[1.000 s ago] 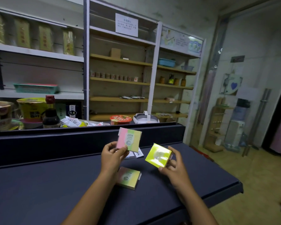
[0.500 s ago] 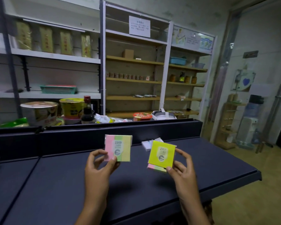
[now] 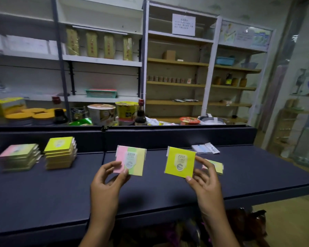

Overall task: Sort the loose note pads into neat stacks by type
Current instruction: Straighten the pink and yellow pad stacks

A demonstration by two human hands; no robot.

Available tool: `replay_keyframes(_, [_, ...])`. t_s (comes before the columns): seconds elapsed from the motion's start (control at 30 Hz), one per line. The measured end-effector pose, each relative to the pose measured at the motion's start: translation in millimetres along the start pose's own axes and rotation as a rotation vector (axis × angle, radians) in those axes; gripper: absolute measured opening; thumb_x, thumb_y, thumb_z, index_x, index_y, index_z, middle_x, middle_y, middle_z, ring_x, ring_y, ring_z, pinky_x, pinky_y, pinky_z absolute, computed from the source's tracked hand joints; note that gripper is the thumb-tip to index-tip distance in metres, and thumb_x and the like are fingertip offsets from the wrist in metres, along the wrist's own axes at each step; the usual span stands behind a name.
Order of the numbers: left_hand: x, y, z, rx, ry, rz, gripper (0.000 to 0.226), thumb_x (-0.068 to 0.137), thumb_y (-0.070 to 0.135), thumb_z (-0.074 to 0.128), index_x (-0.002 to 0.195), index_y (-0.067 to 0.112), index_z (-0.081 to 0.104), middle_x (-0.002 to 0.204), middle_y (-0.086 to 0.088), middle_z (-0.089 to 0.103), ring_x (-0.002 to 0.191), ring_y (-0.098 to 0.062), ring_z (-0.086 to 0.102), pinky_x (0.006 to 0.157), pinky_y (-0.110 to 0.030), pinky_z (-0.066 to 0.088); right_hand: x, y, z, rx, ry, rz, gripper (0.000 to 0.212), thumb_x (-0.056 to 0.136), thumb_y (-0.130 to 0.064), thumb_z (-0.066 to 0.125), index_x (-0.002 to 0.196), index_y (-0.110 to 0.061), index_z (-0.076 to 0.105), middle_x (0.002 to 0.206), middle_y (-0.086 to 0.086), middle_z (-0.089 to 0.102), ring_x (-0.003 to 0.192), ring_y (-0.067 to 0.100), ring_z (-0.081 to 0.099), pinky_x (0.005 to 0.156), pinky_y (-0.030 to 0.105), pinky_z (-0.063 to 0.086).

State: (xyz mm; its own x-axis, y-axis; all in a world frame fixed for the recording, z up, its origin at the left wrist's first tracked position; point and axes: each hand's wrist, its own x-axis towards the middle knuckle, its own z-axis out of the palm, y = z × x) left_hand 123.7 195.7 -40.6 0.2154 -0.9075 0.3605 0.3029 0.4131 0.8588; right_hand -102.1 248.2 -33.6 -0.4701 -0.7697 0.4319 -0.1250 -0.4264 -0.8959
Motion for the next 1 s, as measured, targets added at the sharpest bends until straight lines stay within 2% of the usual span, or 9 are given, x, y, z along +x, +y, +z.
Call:
replay_keyframes(0.13, [-5.2, 23.8, -41.2, 0.087, 0.088, 0.046, 0.018, 0.083, 0.014, 0.075, 0.095, 0.026, 0.069, 0.100, 0.003, 0.074, 0.088, -0.018, 0.074, 0.065, -0.021, 0.059, -10.5, -5.0, 35.0, 0.035, -0.102, 0.022, 0.061, 0.082, 0.015, 0.065, 0.117, -0.034, 0.059, 0.098, -0.007, 0.071, 0.091, -0.002, 0.066, 0.076, 0.016, 0.054])
replay_keyframes(0.27, [-13.5, 46.9, -76.6, 0.172, 0.180, 0.104, 0.018, 0.083, 0.015, 0.076, 0.094, 0.028, 0.070, 0.095, 0.013, 0.073, 0.086, -0.012, 0.072, 0.063, -0.023, 0.059, -29.5, -10.6, 67.9, 0.075, -0.208, 0.042, 0.062, 0.083, 0.015, 0.065, 0.116, -0.037, 0.059, 0.102, -0.002, 0.071, 0.090, -0.001, 0.067, 0.073, 0.016, 0.055])
replay_keyframes(0.37, [-21.0, 59.9, -94.1, 0.229, 0.219, 0.130, 0.019, 0.082, 0.017, 0.076, 0.093, 0.032, 0.070, 0.094, 0.013, 0.072, 0.083, -0.011, 0.071, 0.065, -0.026, 0.060, -42.5, -15.7, 83.1, 0.094, -0.274, 0.061, 0.061, 0.083, 0.013, 0.066, 0.116, -0.038, 0.059, 0.106, 0.000, 0.070, 0.093, 0.000, 0.067, 0.072, 0.015, 0.054])
replay_keyframes(0.47, [-29.2, 70.2, -109.6, 0.257, 0.243, 0.155, 0.021, 0.082, 0.017, 0.076, 0.092, 0.034, 0.069, 0.098, 0.012, 0.072, 0.086, -0.011, 0.071, 0.061, -0.023, 0.058, -54.7, -19.7, 94.1, 0.102, -0.320, 0.073, 0.059, 0.085, 0.011, 0.066, 0.116, -0.038, 0.058, 0.109, 0.002, 0.069, 0.094, 0.001, 0.067, 0.071, 0.014, 0.054])
replay_keyframes(0.67, [-36.7, 83.0, -142.7, 0.291, 0.281, 0.187, 0.022, 0.082, 0.015, 0.076, 0.093, 0.032, 0.068, 0.102, 0.007, 0.072, 0.085, -0.013, 0.072, 0.059, -0.025, 0.059, -75.0, -24.7, 120.2, 0.111, -0.366, 0.082, 0.057, 0.086, 0.009, 0.066, 0.119, -0.036, 0.057, 0.109, 0.003, 0.068, 0.094, 0.001, 0.067, 0.072, 0.014, 0.055])
replay_keyframes(0.8, [-32.0, 93.2, -172.8, 0.275, 0.293, 0.197, 0.022, 0.081, 0.015, 0.076, 0.094, 0.031, 0.067, 0.099, 0.012, 0.072, 0.084, -0.011, 0.071, 0.058, -0.023, 0.058, -83.7, -28.9, 150.8, 0.109, -0.384, 0.060, 0.057, 0.086, 0.007, 0.068, 0.119, -0.038, 0.057, 0.107, -0.002, 0.068, 0.093, -0.005, 0.065, 0.070, 0.010, 0.053])
replay_keyframes(1.0, [2.3, 100.8, -228.3, 0.269, 0.298, 0.199, 0.022, 0.080, 0.016, 0.077, 0.094, 0.031, 0.067, 0.101, 0.009, 0.072, 0.086, -0.013, 0.072, 0.058, -0.022, 0.058, -94.7, -25.7, 218.2, 0.116, -0.405, 0.042, 0.059, 0.085, 0.007, 0.068, 0.120, -0.039, 0.057, 0.108, 0.002, 0.069, 0.096, 0.006, 0.067, 0.076, 0.015, 0.055])
